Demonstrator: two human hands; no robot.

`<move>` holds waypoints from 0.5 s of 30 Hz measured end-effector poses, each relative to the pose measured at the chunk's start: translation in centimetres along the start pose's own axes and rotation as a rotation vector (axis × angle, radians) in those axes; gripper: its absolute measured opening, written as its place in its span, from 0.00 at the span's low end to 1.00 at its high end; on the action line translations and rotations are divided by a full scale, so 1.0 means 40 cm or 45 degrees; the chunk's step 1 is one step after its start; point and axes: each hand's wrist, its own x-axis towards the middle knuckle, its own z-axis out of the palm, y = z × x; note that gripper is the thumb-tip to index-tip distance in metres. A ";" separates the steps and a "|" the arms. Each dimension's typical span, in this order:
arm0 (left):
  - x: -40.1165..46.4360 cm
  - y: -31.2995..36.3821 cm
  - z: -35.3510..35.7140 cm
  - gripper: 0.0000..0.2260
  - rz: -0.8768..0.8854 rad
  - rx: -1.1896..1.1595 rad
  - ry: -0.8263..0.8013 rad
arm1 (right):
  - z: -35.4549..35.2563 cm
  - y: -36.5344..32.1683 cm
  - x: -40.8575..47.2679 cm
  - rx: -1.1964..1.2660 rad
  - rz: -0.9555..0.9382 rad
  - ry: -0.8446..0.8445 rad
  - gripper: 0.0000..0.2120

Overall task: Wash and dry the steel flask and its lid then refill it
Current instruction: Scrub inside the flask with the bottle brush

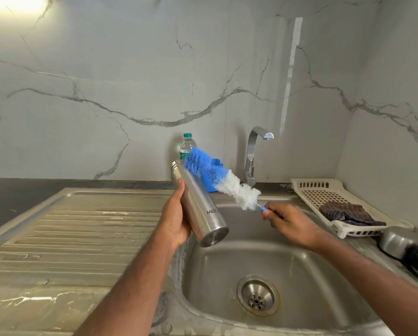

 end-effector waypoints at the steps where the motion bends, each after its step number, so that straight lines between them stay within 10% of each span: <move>1: 0.001 0.000 -0.001 0.25 -0.004 -0.008 -0.001 | 0.010 -0.003 0.000 0.003 0.016 0.035 0.14; 15: -0.013 0.007 0.003 0.21 0.030 0.399 -0.008 | 0.032 0.030 0.000 0.001 -0.077 0.302 0.20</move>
